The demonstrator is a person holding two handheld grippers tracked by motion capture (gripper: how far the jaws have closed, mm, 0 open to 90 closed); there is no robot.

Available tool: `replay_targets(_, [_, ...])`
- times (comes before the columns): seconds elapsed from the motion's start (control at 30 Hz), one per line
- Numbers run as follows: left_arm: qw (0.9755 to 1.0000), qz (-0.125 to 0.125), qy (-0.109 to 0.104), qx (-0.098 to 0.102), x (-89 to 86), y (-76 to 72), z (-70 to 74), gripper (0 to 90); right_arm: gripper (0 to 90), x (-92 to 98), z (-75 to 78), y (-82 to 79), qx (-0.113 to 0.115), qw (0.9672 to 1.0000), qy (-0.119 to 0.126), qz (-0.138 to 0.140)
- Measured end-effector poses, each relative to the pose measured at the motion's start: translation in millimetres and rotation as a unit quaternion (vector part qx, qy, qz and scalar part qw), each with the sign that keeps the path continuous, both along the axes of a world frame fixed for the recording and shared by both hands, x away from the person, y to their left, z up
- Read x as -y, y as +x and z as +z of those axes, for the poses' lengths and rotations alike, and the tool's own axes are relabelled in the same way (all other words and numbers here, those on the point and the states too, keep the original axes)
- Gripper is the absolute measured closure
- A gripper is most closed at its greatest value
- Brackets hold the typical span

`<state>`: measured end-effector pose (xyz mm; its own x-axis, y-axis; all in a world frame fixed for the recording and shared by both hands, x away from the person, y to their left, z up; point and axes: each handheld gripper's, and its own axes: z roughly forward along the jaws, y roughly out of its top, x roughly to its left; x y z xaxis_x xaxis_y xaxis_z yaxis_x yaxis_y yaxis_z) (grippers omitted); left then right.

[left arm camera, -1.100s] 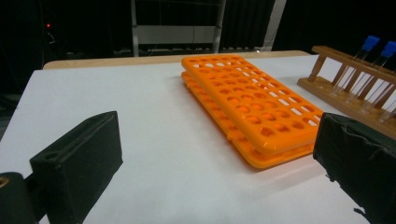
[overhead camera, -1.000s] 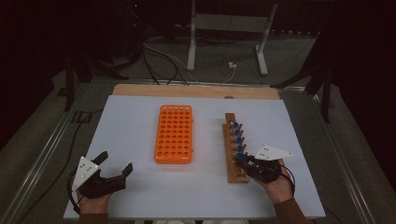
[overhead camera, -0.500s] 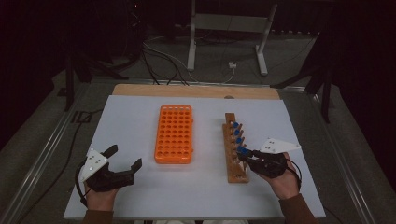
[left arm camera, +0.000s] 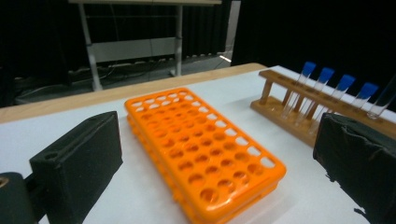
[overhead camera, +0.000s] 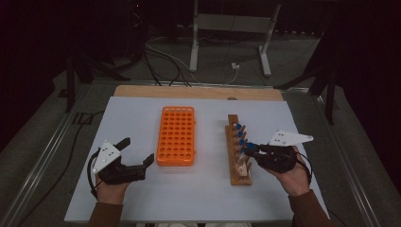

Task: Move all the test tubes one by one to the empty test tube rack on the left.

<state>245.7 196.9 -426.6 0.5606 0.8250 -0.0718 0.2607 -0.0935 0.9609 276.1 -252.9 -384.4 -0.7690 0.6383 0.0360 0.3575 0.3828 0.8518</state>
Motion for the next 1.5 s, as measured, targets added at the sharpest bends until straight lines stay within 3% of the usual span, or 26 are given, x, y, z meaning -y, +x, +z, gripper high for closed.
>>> replay_targets(0.23, [0.9997,-0.023,0.001,0.003,19.1,8.5,7.7,2.5,77.0,-6.5,11.4,7.7,0.006,0.9998,0.014,0.01])
replay_targets(0.33, [0.9989,-0.047,0.005,-0.003,31.9,12.0,8.4,6.0,77.0,-15.9,10.2,12.8,0.006,0.9998,0.013,0.016])
replay_targets(0.53, [0.9958,-0.087,0.025,-0.011,62.7,21.6,6.3,8.1,77.0,-36.3,6.9,21.7,0.001,0.9994,0.02,0.027])
replay_targets(0.73, [0.9932,-0.114,0.02,-0.016,91.6,35.5,5.8,11.3,76.9,-54.0,4.6,28.0,-0.004,0.999,0.027,0.036])
replay_targets(0.97, [0.9892,-0.142,0.031,-0.023,126.0,44.5,2.3,17.4,76.9,-68.1,3.4,32.7,-0.008,0.9987,0.029,0.041])
replay_targets(1.3, [0.9834,-0.175,0.049,-0.01,155.1,45.8,-1.0,50.3,76.9,-78.5,4.2,32.3,-0.012,0.9983,0.032,0.048])
replay_targets(1.5, [0.9825,-0.18,0.045,-0.006,162.0,47.5,-3.1,67.1,76.9,-81.6,2.1,33.1,-0.016,0.9981,0.031,0.05])
